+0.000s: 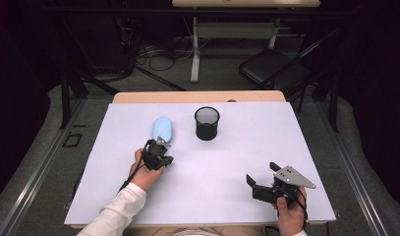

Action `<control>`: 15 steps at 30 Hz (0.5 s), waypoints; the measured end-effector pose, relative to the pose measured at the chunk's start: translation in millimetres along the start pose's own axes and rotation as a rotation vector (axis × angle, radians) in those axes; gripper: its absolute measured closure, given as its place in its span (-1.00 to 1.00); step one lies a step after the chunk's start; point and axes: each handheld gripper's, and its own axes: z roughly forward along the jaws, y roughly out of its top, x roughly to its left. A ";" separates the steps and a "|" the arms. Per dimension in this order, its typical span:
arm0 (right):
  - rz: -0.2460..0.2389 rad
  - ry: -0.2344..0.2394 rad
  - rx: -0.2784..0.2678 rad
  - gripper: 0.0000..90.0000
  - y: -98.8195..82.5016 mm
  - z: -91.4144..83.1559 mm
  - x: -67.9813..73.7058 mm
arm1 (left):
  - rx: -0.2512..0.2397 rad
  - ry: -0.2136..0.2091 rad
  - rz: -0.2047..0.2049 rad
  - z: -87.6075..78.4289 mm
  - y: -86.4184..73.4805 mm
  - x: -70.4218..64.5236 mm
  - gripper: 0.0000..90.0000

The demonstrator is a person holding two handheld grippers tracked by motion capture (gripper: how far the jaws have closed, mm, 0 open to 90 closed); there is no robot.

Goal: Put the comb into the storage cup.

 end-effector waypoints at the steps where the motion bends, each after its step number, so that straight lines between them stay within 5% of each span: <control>1: 0.000 0.000 -0.001 -0.84 0.0 0.0 -0.1 | -0.002 0.001 -0.005 -0.8 -1.1 1.3 1.00; 15: 0.002 0.001 -0.002 -0.84 0.3 -0.3 -0.4 | 0.003 0.009 -0.043 -8.8 -11.3 16.7 1.00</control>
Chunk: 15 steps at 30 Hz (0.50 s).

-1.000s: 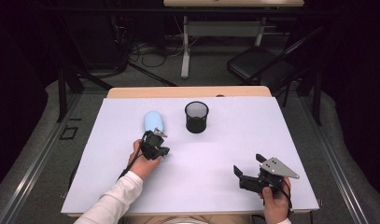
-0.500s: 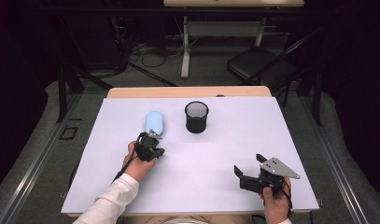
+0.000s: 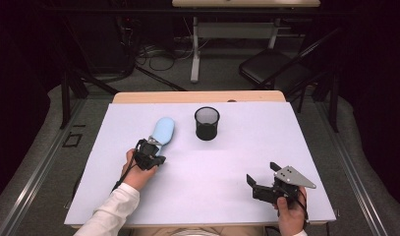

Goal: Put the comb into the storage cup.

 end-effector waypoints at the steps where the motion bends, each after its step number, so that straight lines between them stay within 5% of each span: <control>1: -0.002 0.002 0.006 -0.84 0.2 -0.6 -0.4 | 0.001 0.004 -0.001 -0.5 -0.7 0.8 1.00; 15: -0.001 0.004 0.004 -0.84 0.1 -0.5 -0.4 | -0.005 0.030 -0.032 -7.9 -6.5 13.9 1.00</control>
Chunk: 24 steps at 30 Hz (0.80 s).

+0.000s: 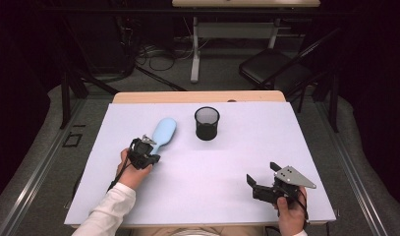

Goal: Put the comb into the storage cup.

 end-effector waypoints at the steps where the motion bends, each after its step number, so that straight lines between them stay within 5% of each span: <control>1: 0.001 0.000 0.000 -0.84 0.0 0.1 0.0 | 0.001 -0.001 -0.001 -0.5 -0.3 1.1 1.00; 24: 0.003 0.003 -0.002 -0.84 -0.6 1.3 0.4 | -0.001 0.030 -0.033 -5.5 -4.5 17.6 1.00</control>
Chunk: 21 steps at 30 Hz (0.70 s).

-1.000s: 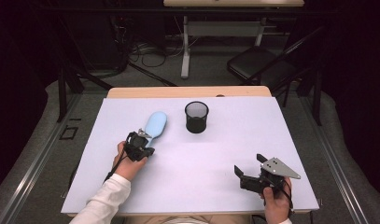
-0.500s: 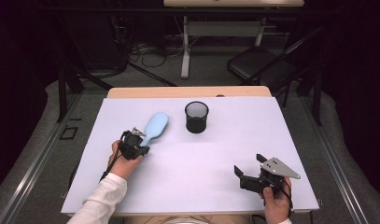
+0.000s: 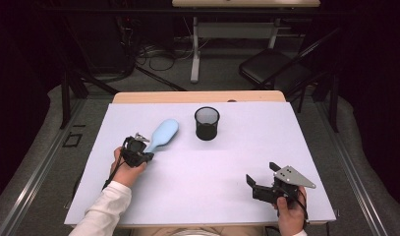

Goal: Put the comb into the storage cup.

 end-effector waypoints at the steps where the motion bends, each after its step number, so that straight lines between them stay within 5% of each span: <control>1: 0.000 0.000 0.000 -0.84 0.0 0.0 0.0 | 0.000 0.000 0.000 0.0 0.0 0.0 1.00; 21: -0.001 0.000 -0.002 -0.84 0.3 -0.5 -0.4 | -0.010 0.019 -0.017 -0.6 -1.4 8.2 1.00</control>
